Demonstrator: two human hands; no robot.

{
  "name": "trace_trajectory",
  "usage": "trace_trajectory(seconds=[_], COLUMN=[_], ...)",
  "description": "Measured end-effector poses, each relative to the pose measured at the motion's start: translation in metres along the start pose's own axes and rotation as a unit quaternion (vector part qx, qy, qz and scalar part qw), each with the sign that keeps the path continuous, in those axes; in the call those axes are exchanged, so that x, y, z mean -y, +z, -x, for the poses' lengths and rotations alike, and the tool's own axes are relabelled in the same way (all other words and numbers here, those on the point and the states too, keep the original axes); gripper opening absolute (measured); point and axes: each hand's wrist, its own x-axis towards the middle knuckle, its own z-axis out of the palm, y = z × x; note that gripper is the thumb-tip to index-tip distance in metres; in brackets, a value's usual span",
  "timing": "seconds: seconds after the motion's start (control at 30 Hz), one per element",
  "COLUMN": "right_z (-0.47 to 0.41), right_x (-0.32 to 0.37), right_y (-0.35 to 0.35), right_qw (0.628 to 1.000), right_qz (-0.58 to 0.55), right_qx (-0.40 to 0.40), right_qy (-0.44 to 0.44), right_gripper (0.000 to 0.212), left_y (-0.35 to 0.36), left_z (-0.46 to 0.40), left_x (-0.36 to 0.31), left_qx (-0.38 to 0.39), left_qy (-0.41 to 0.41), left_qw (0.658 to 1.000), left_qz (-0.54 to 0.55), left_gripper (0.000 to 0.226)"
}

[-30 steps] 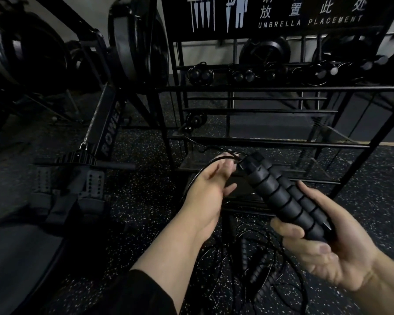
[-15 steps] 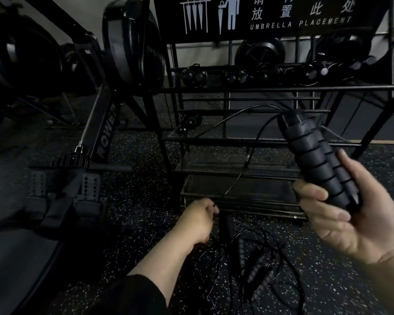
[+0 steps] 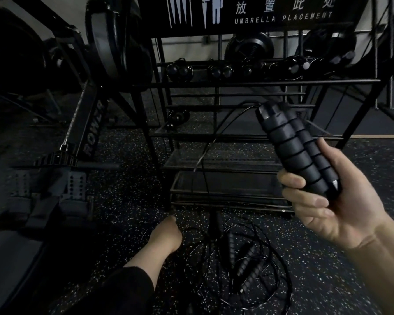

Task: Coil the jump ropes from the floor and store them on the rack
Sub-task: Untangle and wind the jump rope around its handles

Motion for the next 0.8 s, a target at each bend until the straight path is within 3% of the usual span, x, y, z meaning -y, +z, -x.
trace_trajectory(seconds=[0.07, 0.17, 0.23, 0.3, 0.43, 0.67, 0.8], right_z=[-0.002, -0.006, -0.006, -0.007, -0.009, -0.019, -0.027], right_x=[-0.003, -0.006, -0.008, -0.010, -0.019, -0.036, -0.048], right_y=[-0.001, -0.001, -0.002, -0.003, -0.002, 0.010, 0.016], right_qw=[1.000, 1.000, 1.000, 0.999, 0.996, 0.985, 0.981], right_qz=[-0.001, 0.006, 0.009, 0.009, 0.031, 0.112, 0.118], right_qx=[0.002, -0.007, -0.016, -0.020, -0.053, -0.117, -0.148], right_qy=[0.007, 0.013, 0.018, 0.030, 0.060, 0.054, 0.030], right_gripper=[0.056, 0.053, 0.056, 0.057, 0.057, 0.057, 0.055], left_y=[-0.017, -0.054, -0.079, -0.096, -0.103, -0.099, -0.093], left_z=[0.008, 0.033, 0.056, 0.076, 0.100, 0.115, 0.119], left_x=[-0.015, -0.048, -0.067, -0.082, -0.100, -0.098, -0.096], left_qx=[-0.079, -0.208, -0.218, -0.185, -0.101, -0.092, -0.097], left_qy=[0.032, 0.129, 0.235, 0.336, 0.403, 0.320, 0.279], left_qw=[0.980, 0.892, 0.838, 0.813, 0.808, 0.806, 0.849], left_qz=[0.179, 0.380, 0.441, 0.437, 0.419, 0.489, 0.438], left_gripper=[0.039, 0.031, 0.043, 0.054, 0.040, 0.029, 0.030])
